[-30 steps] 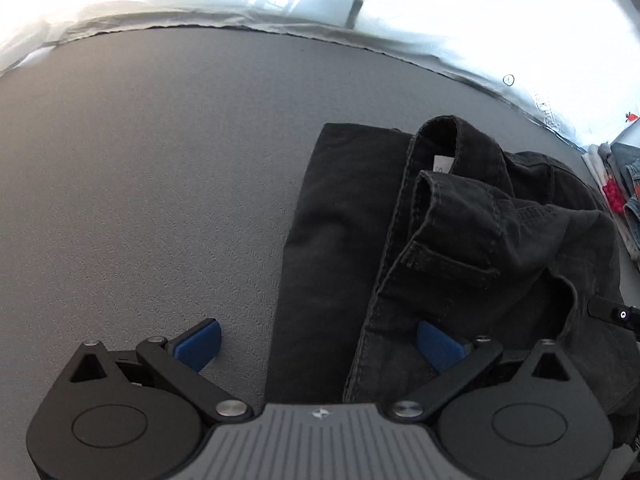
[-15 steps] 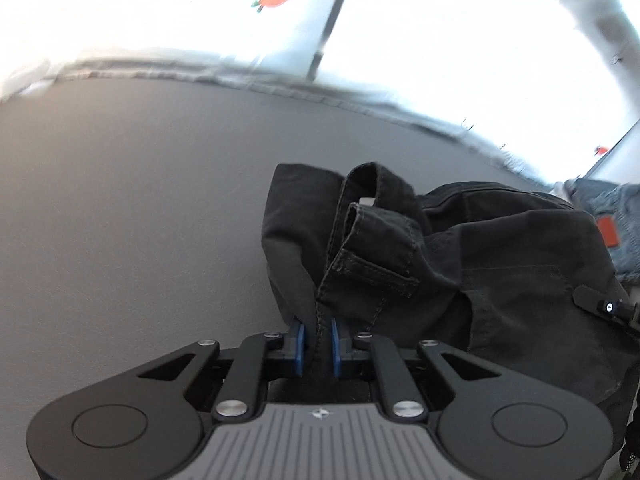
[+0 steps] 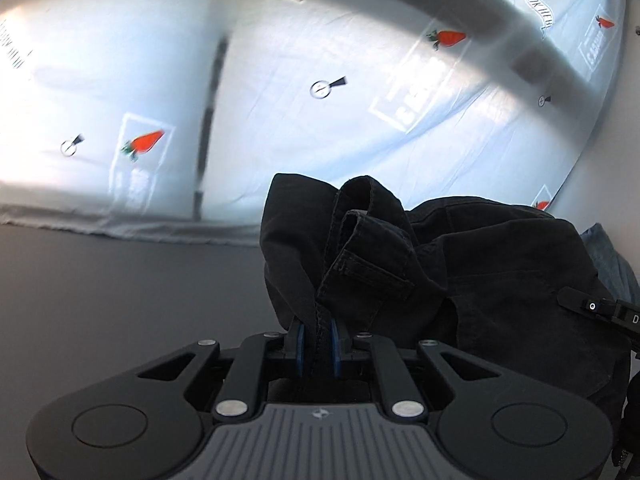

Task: Fold clothes
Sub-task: 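Grasp the folded pants edge with the left tool while the right tool grasps the pants, then carry the folded black pants aside with both tools and open them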

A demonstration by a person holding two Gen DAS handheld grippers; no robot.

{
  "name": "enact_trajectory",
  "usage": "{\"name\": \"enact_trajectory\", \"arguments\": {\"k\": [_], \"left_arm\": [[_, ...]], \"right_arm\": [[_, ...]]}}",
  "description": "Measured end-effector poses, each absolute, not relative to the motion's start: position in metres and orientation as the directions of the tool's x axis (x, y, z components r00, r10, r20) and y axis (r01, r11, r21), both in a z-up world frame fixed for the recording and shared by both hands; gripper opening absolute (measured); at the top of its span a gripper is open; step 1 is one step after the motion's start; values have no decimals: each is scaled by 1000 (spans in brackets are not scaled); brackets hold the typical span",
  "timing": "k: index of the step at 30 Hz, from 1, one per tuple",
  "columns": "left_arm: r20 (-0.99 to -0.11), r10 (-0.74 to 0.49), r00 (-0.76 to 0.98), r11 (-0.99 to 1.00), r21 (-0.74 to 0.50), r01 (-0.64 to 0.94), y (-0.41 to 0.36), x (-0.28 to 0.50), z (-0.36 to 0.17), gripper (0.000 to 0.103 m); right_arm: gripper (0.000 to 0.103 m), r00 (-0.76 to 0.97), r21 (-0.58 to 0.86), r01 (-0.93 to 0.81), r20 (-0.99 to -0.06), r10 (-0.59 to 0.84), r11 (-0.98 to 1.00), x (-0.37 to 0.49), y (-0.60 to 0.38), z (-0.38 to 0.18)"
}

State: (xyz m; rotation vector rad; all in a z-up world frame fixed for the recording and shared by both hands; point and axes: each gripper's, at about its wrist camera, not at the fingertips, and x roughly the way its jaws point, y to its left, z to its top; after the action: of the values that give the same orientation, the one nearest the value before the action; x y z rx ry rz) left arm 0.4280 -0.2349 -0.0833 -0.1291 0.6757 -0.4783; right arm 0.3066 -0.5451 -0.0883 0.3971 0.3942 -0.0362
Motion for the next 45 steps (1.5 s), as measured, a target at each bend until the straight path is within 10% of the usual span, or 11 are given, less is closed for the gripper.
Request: {"name": "enact_trajectory", "arguments": {"k": [16, 20, 25, 45], "left_arm": [[-603, -400, 690, 915, -219, 339, -342, 574, -135, 14], [-706, -328, 628, 942, -190, 278, -349, 598, -201, 17], [-711, -339, 616, 939, -215, 269, -337, 604, -225, 26], [-622, -300, 723, 954, -218, 208, -257, 475, -120, 43]], "right_arm": [[21, 911, 290, 88, -409, 41, 953, 477, -638, -143], [36, 806, 219, 191, -591, -25, 957, 523, -641, -219], [70, 807, 247, 295, -581, -103, 923, 520, -647, -243], [99, 790, 59, 284, -580, -198, 957, 443, -541, -137]]}}
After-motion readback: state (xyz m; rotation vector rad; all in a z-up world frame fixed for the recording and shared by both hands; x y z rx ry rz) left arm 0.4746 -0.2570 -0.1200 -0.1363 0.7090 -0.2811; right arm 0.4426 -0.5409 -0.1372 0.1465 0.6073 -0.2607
